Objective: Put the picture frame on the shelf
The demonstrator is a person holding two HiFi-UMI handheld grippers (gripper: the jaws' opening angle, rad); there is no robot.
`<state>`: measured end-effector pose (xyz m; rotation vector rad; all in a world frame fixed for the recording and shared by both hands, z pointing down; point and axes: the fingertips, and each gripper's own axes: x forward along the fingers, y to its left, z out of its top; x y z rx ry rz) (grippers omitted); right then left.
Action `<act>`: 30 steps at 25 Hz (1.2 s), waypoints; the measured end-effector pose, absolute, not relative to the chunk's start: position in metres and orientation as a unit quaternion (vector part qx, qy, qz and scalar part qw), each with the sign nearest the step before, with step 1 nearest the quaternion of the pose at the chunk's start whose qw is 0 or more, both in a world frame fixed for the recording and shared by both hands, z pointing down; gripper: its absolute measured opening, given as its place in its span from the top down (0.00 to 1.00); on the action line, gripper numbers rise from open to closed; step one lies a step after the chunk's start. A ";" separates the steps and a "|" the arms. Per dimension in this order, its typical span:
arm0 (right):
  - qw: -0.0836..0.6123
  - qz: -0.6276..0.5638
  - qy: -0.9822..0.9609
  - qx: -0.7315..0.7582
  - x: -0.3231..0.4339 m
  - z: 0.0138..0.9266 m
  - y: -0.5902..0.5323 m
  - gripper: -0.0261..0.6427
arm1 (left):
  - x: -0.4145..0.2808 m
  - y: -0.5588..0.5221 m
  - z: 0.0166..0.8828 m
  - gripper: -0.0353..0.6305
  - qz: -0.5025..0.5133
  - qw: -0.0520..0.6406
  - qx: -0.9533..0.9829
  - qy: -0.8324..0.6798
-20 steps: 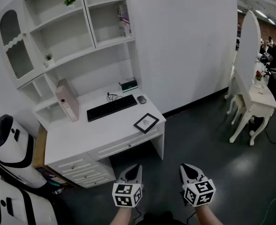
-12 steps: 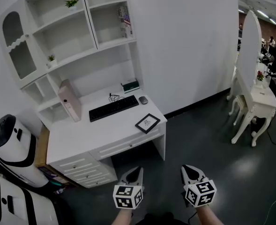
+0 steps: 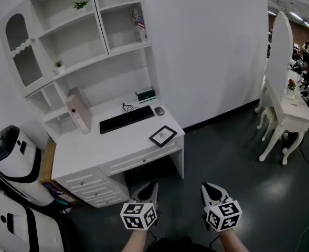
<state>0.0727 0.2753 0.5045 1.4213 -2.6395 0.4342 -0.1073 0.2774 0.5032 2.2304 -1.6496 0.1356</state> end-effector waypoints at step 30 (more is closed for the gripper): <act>0.041 0.171 -0.863 0.474 0.074 0.512 0.191 0.96 | -0.123 0.175 0.538 0.74 -0.135 0.380 0.737 -0.543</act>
